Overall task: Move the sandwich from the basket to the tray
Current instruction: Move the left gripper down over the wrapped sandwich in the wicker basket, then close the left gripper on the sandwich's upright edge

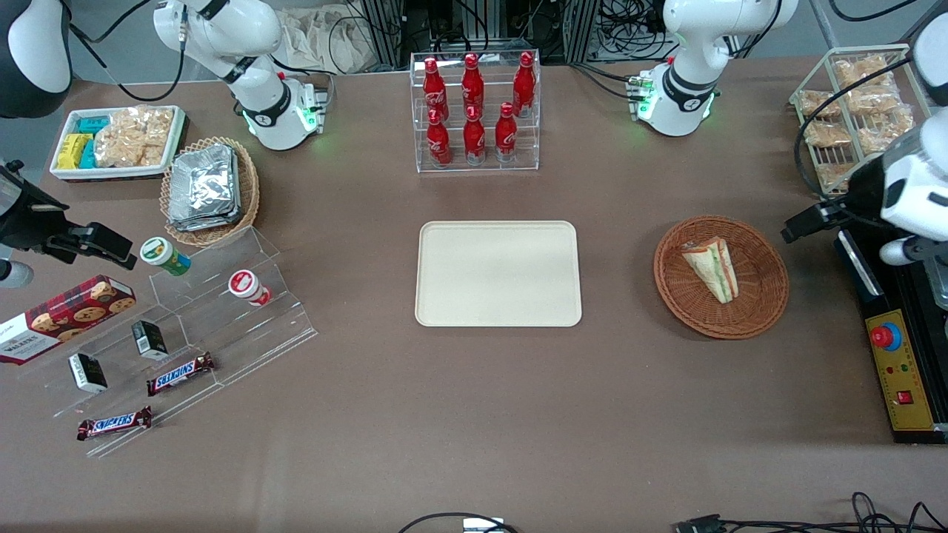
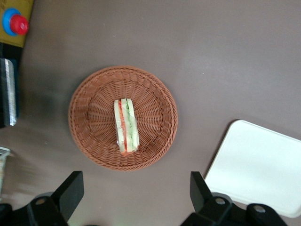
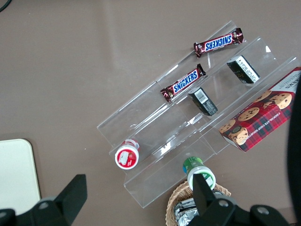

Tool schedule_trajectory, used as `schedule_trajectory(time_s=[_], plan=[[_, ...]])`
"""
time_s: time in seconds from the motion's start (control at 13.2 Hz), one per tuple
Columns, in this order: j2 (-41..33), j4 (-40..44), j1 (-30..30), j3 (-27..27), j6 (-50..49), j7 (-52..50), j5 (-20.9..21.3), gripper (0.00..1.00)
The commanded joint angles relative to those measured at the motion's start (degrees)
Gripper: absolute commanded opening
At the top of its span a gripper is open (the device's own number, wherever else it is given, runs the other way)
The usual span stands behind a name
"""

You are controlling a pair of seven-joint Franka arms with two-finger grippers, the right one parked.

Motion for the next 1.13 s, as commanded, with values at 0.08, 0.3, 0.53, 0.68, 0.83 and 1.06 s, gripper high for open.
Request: schedule_trajectory(time_s=[0.08,0.3,0.53,0.68,0.83,1.06], plan=[[-6.96,-20.14,-0.14,-2.07,13.73,-7.4,1.42,1.0],[-5.83,-29.12,0.21,-2.61,24.2,-7.58,2.12,1.0],[-2.85,-35.29,0.56,-2.61,34.48,-7.58,4.31,1.0],[-0.13,-38.19,0.83,-2.43,41.34,-7.58,4.67,1.0],[3.3,-40.05,2.05,-2.34,46.97,-7.41,4.76,1.0],[6.21,-39.88,2.06,-2.34,48.4,-7.49,4.67,1.0]])
